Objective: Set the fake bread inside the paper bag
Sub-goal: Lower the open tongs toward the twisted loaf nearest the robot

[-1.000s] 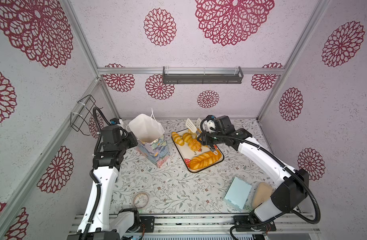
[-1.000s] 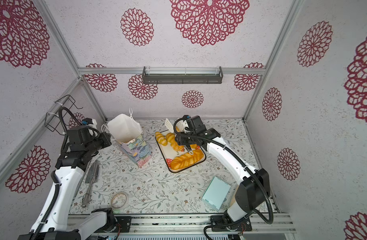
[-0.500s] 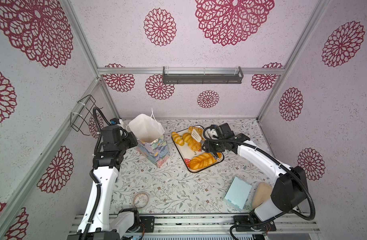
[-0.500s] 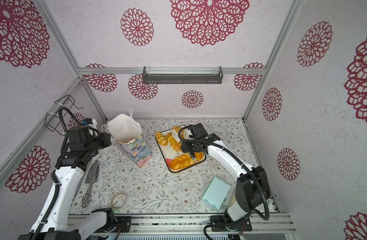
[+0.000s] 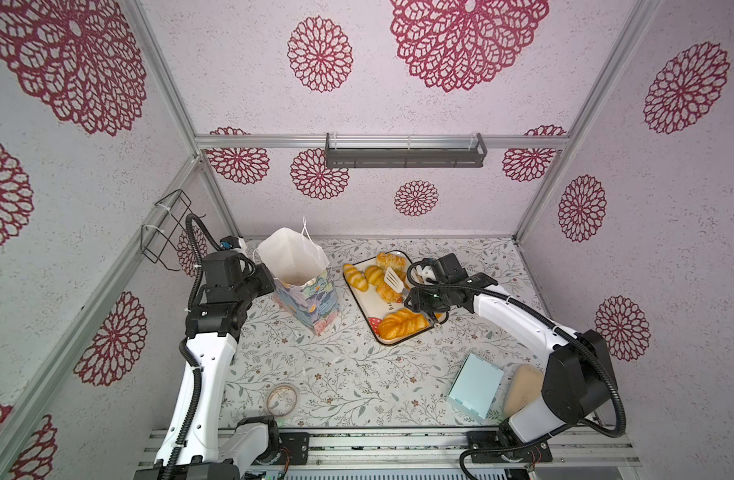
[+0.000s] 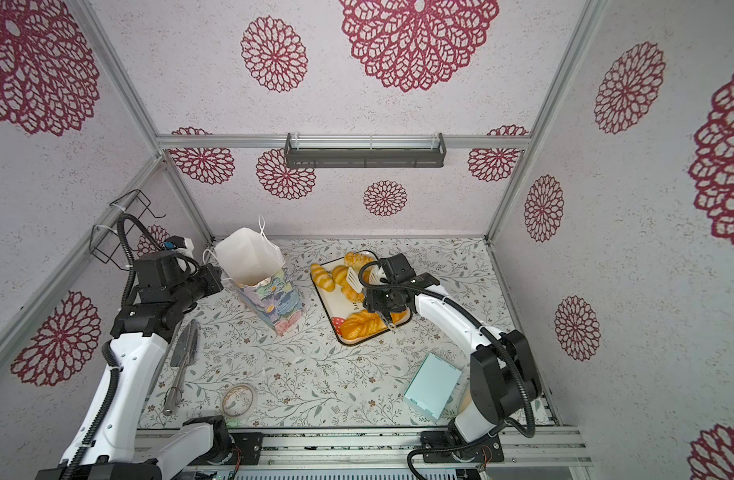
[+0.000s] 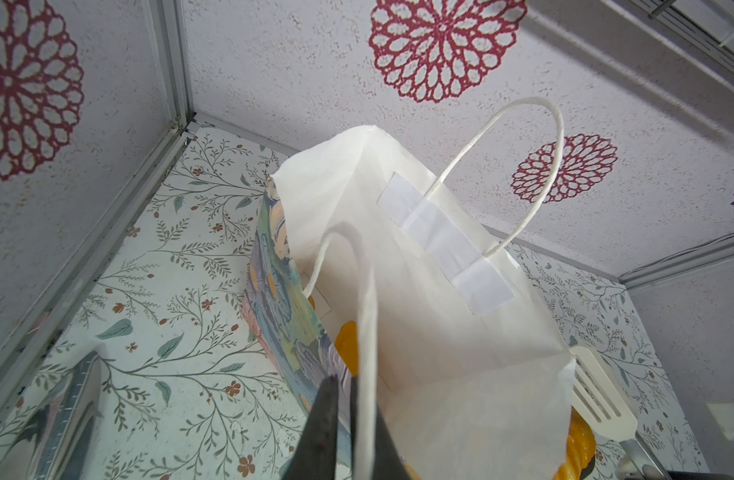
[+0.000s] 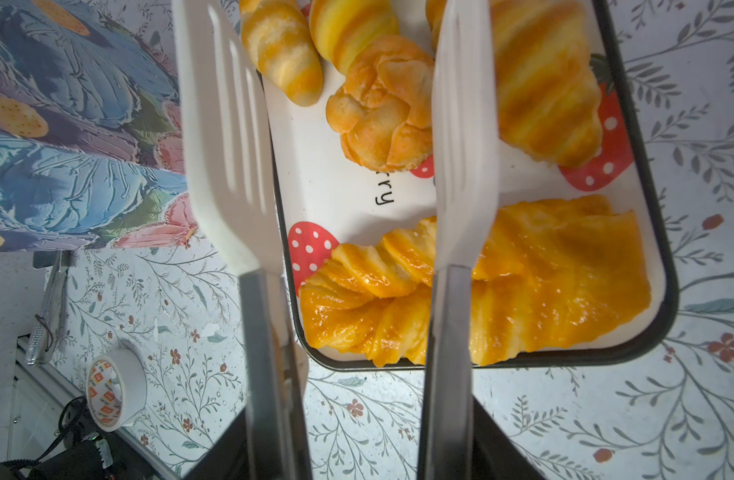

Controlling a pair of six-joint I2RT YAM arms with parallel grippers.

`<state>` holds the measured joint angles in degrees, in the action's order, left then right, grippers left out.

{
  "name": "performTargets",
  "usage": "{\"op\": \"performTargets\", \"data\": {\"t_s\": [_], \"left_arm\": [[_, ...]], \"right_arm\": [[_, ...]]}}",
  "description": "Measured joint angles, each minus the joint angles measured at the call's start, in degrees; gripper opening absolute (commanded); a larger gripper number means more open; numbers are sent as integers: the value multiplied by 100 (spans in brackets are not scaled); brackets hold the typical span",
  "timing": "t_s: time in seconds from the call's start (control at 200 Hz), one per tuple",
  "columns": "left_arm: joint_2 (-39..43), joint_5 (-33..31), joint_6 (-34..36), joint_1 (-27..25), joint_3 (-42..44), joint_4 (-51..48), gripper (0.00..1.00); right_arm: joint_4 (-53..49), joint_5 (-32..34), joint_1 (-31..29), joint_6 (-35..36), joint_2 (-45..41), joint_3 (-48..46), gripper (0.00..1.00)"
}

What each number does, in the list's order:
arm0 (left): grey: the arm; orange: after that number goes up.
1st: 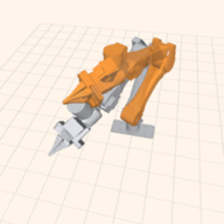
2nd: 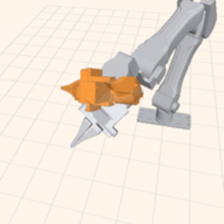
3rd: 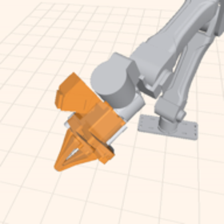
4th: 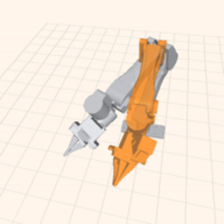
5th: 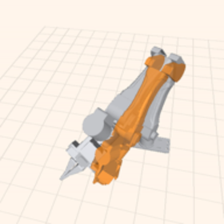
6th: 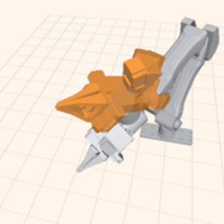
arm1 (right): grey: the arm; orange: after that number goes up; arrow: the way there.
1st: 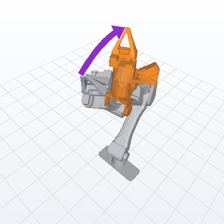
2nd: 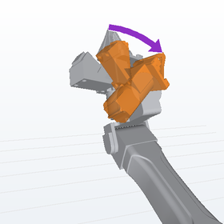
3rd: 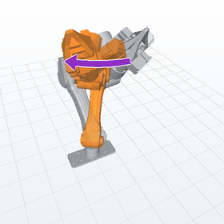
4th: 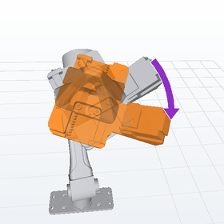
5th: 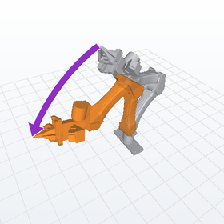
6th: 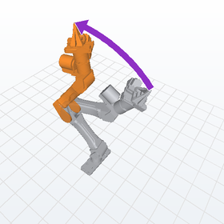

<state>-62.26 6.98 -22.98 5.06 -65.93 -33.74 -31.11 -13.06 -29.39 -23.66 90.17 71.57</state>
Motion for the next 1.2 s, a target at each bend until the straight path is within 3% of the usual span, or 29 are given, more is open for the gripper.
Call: {"op": "performTargets", "data": {"t_s": [1.201], "left_arm": [[0,0,0,9,0,-2,13]], "right_arm": [[684,-640,339,-396,745,-442,59]]}}
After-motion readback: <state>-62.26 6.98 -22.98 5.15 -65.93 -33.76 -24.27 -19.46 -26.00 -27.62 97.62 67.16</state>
